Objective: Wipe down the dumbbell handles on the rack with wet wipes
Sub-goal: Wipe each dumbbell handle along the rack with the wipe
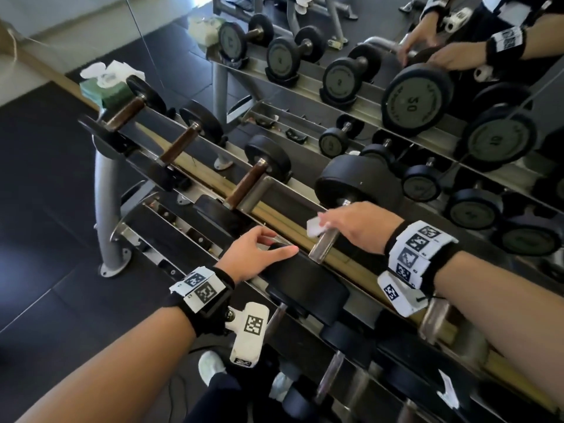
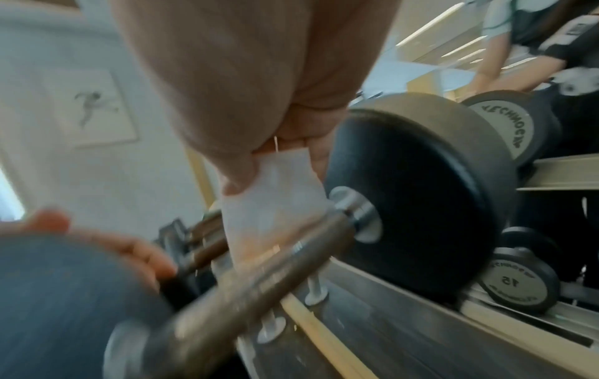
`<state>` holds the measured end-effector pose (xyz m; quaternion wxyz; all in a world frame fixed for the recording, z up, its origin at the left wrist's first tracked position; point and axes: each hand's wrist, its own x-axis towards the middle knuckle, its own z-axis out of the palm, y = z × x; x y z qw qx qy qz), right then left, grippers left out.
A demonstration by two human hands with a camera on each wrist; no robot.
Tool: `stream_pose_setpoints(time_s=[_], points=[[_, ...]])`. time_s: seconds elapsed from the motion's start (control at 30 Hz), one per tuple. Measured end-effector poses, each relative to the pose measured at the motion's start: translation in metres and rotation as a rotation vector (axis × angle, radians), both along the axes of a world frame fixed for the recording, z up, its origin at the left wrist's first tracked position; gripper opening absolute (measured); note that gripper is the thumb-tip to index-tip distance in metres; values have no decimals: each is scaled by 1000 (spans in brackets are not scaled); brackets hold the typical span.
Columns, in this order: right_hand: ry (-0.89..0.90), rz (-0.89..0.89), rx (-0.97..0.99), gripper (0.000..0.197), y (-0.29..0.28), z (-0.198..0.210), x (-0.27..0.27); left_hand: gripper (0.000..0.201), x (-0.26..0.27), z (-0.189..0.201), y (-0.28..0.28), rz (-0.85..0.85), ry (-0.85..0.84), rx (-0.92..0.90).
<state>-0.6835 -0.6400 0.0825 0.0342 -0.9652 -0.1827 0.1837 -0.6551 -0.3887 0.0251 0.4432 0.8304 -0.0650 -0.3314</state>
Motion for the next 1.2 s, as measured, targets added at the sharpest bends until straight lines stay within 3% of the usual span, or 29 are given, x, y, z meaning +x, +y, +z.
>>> stream_pose_setpoints(time_s=[0.1,0.2,0.27,0.37,0.53,0.67,0.73,0.83,1.03,1.13,1.2], points=[[123,100,-182,52,-5,-15,-8,96,0,0,-1,8,17,0],[117,85,-102,49,-9,-23,-9,93,-1,-3,-3,21,29,-10],[27,113,13,44,-10,-28,-10,86,-2,-4,-3,44,40,-21],[-74,194,27,38,-4,-38,-20,79,-4,-6,-3,46,46,-40],[33,232,-6,56,-2,-46,-21,70,-5,-3,-5,62,80,-79],[68,-1,-67,42,-16,-37,-3,61,-8,0,-6,74,87,-102],[41,73,-7,37,-8,-39,-13,55,-9,0,-6,81,86,-102],[160,144,90,42,0,-43,-31,58,-9,0,-7,79,87,-95],[110,-142,64,49,-15,-38,-7,57,-4,2,-6,61,102,-70],[99,-211,300,40,6,-48,-30,53,-3,2,-6,54,107,-71],[143,-127,361,39,11,-49,-44,53,-3,2,-7,45,100,-64]])
